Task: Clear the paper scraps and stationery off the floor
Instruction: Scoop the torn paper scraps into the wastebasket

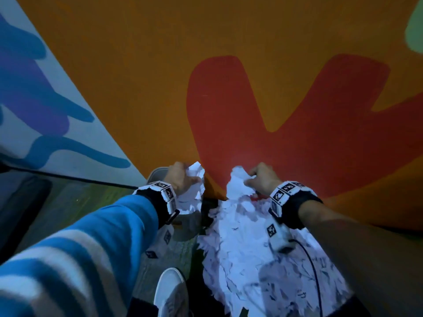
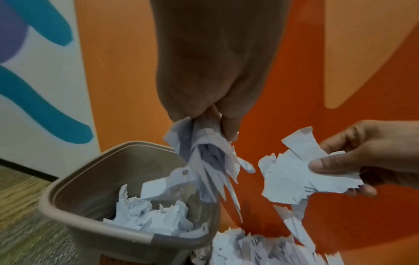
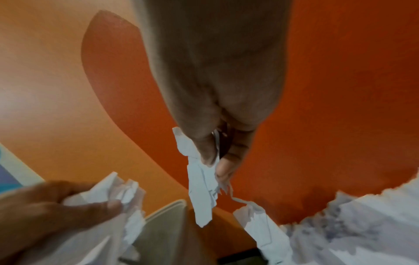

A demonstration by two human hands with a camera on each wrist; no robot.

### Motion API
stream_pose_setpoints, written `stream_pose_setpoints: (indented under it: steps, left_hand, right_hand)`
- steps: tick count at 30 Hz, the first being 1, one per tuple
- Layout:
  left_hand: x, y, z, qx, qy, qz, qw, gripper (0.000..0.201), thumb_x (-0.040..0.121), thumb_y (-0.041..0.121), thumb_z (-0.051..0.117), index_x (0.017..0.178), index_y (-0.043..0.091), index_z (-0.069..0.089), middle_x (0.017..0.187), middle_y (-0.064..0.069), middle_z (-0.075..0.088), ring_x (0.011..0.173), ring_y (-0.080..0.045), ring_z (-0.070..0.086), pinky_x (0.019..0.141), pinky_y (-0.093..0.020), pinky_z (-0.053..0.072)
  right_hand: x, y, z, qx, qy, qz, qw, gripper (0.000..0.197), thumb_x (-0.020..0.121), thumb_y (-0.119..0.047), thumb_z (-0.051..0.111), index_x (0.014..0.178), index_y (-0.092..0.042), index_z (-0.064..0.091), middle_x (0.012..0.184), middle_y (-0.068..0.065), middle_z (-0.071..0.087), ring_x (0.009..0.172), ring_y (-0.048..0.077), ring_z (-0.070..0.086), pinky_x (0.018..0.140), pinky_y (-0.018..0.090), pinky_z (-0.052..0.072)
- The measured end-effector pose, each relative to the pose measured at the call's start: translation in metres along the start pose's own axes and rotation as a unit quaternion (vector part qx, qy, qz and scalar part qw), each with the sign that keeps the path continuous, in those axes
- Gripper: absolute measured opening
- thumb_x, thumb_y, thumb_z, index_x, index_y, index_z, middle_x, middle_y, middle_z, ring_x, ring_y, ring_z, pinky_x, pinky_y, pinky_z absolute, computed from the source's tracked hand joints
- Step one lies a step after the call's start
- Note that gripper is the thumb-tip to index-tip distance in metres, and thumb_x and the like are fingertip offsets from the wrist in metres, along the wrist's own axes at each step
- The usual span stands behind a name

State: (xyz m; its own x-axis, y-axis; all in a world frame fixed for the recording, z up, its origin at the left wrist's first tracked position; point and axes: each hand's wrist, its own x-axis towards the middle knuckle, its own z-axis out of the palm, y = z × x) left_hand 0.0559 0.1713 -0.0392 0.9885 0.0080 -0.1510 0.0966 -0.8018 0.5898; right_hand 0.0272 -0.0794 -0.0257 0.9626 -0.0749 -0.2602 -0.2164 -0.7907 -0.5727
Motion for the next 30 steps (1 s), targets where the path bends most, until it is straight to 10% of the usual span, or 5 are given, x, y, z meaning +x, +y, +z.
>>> stream_pose_setpoints:
  steps: [7, 11, 12, 20, 30]
  left_hand:
    - [0.027, -0.034, -0.026, -0.033, 0.082, -0.103, 0.991, 0.065, 0.086, 0.033, 0.076, 0.136, -0.002, 0.053, 0.131, -0.02, 0.062, 0.115, -0.033, 0.062, 0.094, -0.04, 0.053]
    - [0.037, -0.05, -0.03, -0.046, 0.101, -0.147, 0.983, 0.058, 0.09, 0.033, 0.071, 0.132, -0.003, 0.056, 0.13, -0.02, 0.062, 0.115, -0.036, 0.062, 0.095, -0.042, 0.052]
    - [0.038, -0.054, -0.03, -0.049, 0.096, -0.154, 0.982, 0.054, 0.09, 0.033, 0.071, 0.127, -0.003, 0.059, 0.125, -0.021, 0.064, 0.112, -0.035, 0.063, 0.093, -0.041, 0.053]
    - [0.034, -0.066, -0.024, 0.028, 0.025, -0.141, 0.989, 0.051, 0.089, 0.033, 0.071, 0.13, 0.005, 0.058, 0.124, -0.016, 0.065, 0.111, -0.031, 0.062, 0.085, -0.031, 0.051]
    - [0.028, -0.023, -0.005, 0.027, -0.033, -0.011, 0.999, 0.039, 0.092, 0.028, 0.068, 0.127, 0.011, 0.063, 0.12, -0.009, 0.067, 0.088, -0.017, 0.06, 0.071, -0.023, 0.046]
  right_hand:
    - [0.022, -0.073, 0.056, 0.198, -0.018, -0.001, 0.98, 0.037, 0.09, -0.005, 0.066, 0.113, 0.022, 0.055, 0.12, 0.031, 0.059, 0.047, 0.024, 0.059, 0.037, 0.02, 0.044]
    - [0.031, -0.095, 0.088, 0.258, -0.038, 0.013, 0.965, 0.047, 0.091, -0.005, 0.066, 0.124, 0.012, 0.036, 0.112, 0.012, 0.057, 0.056, 0.027, 0.06, 0.035, 0.021, 0.045]
    - [0.031, -0.099, 0.094, 0.258, -0.047, 0.006, 0.965, 0.017, 0.091, -0.005, 0.066, 0.083, -0.002, 0.052, 0.112, 0.009, 0.055, 0.058, 0.028, 0.059, 0.036, 0.022, 0.046]
    - [0.037, -0.094, 0.118, 0.226, -0.168, 0.02, 0.959, 0.056, 0.091, -0.014, 0.069, 0.142, -0.016, 0.047, 0.108, 0.014, 0.065, 0.086, 0.03, 0.071, 0.078, 0.045, 0.061]
    - [0.037, -0.058, 0.079, 0.216, -0.136, 0.035, 0.966, 0.042, 0.089, -0.004, 0.068, 0.129, -0.01, 0.057, 0.102, 0.019, 0.07, 0.065, 0.02, 0.067, 0.055, 0.029, 0.058]
